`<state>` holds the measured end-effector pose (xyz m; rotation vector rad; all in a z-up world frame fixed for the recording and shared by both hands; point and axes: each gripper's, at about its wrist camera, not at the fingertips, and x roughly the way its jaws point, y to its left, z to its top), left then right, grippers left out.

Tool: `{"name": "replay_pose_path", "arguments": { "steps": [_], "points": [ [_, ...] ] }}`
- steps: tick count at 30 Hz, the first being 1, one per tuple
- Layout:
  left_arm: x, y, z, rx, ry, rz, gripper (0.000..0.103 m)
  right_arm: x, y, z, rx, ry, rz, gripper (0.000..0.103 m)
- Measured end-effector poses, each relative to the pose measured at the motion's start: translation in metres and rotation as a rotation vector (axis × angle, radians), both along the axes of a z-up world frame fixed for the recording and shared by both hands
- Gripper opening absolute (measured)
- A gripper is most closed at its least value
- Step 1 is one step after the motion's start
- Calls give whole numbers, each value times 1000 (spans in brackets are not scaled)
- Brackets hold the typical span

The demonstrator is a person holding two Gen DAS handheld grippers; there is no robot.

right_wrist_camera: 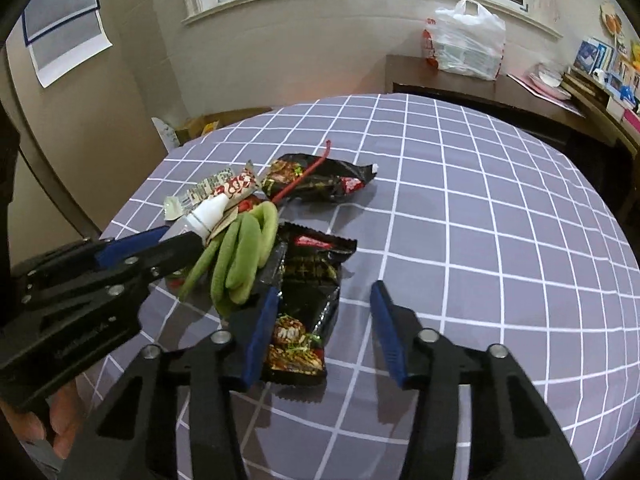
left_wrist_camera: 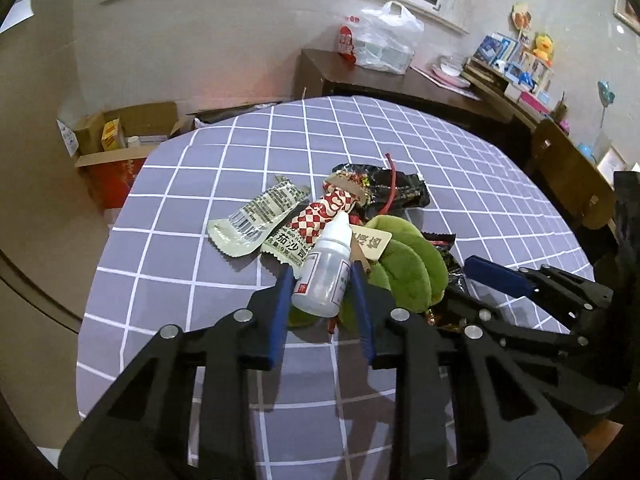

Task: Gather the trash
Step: 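Return to table, grasp black snack bag with right while left grasps white bottle, then carry white bottle and black snack bag over the blue bin and open both grippers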

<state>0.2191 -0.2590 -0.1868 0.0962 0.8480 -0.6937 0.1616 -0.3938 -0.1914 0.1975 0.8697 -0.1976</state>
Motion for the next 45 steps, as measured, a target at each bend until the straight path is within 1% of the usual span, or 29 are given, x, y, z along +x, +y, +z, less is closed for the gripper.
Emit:
{"name": "replay_pose_path", "arguments": {
  "steps": [1, 2, 4, 6, 9, 14, 18, 20, 22, 25, 27, 31, 33, 37, 40, 45],
  "points": [
    [-1, 2, 1, -5, 1, 2, 29, 1, 0, 0, 21, -9, 19, 19],
    [-2, 5, 2, -10, 0, 8, 29, 2, 0, 0, 35, -12, 28, 19],
    [-5, 11, 5, -17, -8, 20, 27, 2, 2, 0, 16, -11, 30, 18],
    [-9, 19, 11, -34, -14, 34, 27, 2, 4, 2, 10, -22, 35, 9],
    [-15, 30, 20, -49, -31, 46, 26, -7, 8, 8, -3, -49, 17, 5],
    [-31, 51, 31, -79, -51, 52, 26, -29, 9, 26, -32, -96, -37, 5],
    [-42, 69, 38, -107, -57, 63, 26, -49, 14, 49, -54, -154, -73, 4],
    [-47, 79, 43, -122, -63, 78, 26, -57, 21, 59, -48, -177, -68, 4],
    [-51, 92, 48, -136, -70, 92, 26, -59, 33, 68, -45, -192, -35, 4],
    [-55, 111, 52, -144, -78, 115, 26, -56, 62, 76, -33, -205, 22, 4],
    [-56, 131, 54, -143, -87, 144, 26, -50, 83, 79, -22, -209, 65, 4],
    [-52, 175, 52, -148, -79, 218, 26, -34, 128, 81, -4, -202, 153, 4],
    [-47, 204, 48, -136, -78, 279, 26, -24, 155, 79, 5, -198, 205, 4],
    [-38, 253, 38, -113, -57, 379, 26, -4, 208, 69, 26, -178, 302, 4],
    [-29, 296, 24, -80, -43, 486, 26, 12, 248, 57, 50, -158, 376, 4],
    [-21, 350, 5, -52, -12, 613, 26, 40, 309, 30, 83, -122, 471, 5]
  ]
}}
